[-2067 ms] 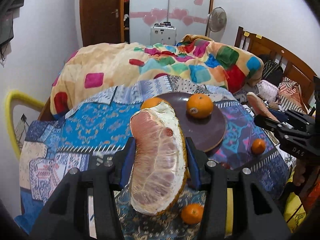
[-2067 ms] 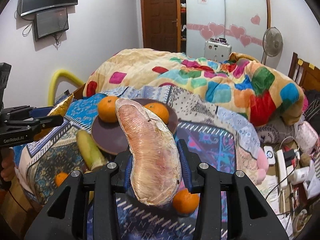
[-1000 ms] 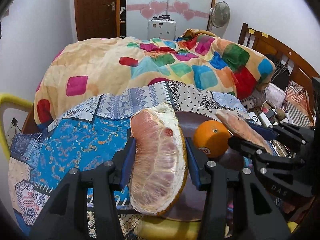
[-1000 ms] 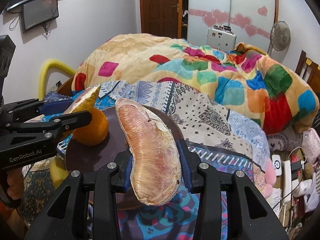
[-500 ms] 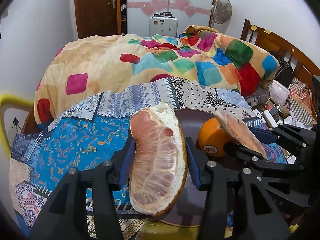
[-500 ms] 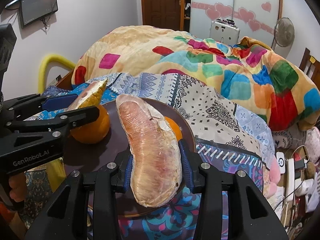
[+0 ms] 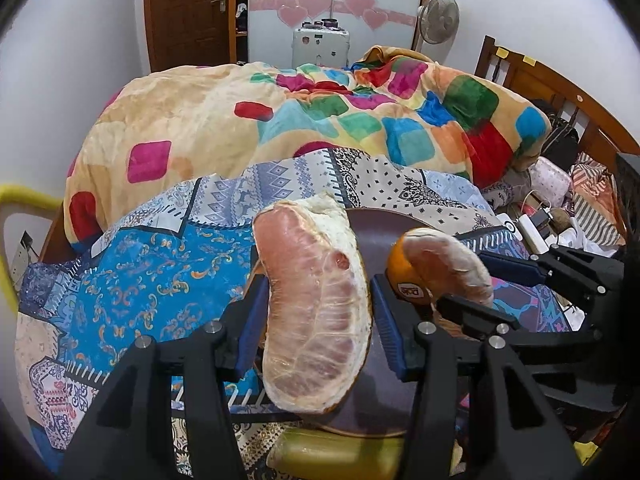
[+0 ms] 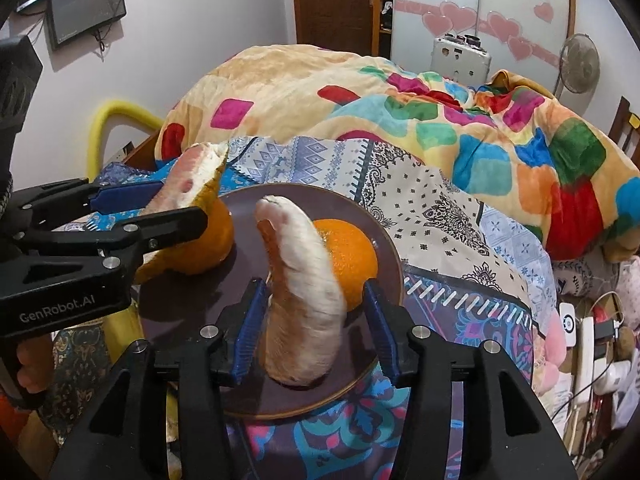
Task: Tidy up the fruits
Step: 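Lower both pomelo segments onto the purple plate and open both tools, then grasp the pale gourd with the right tool while the left tool grasps a mandarin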
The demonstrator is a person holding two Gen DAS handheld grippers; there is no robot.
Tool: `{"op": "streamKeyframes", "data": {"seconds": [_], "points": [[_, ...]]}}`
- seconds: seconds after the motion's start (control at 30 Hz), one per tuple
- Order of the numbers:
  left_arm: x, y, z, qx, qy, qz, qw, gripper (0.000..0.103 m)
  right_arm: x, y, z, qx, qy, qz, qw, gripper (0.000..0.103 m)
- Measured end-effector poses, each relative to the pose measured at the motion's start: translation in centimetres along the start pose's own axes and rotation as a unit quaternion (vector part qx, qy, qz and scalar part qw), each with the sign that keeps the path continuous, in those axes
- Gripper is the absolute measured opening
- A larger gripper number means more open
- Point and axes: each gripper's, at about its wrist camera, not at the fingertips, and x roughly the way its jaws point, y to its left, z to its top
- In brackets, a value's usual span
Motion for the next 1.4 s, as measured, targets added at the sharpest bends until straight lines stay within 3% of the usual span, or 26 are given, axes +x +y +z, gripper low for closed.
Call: {"op": "streamKeyframes", "data": {"seconds": [0.53, 1.03, 1.4], "points": [[-6.4, -0.2, -2.3, -0.005, -0.017, 0.001, 0.9998, 0.051, -5.5, 1.0, -1.6, -0.009, -0.039, -0.002, 0.999, 0.046], [-11.2, -0.8, -10.3, -0.024, 0.000, 0.014, 0.9996, 0.054, -9.9, 3.4, -7.0, -0.007, -0.048, 0.014, 0.999, 0.049], [-11.9, 0.6, -15.7, -0.036, 0.012, 0.041, 0.9985, 0.054, -8.2, 7.0, -10.3, -0.006, -0.020, 0.052, 0.998, 0.049]]}}
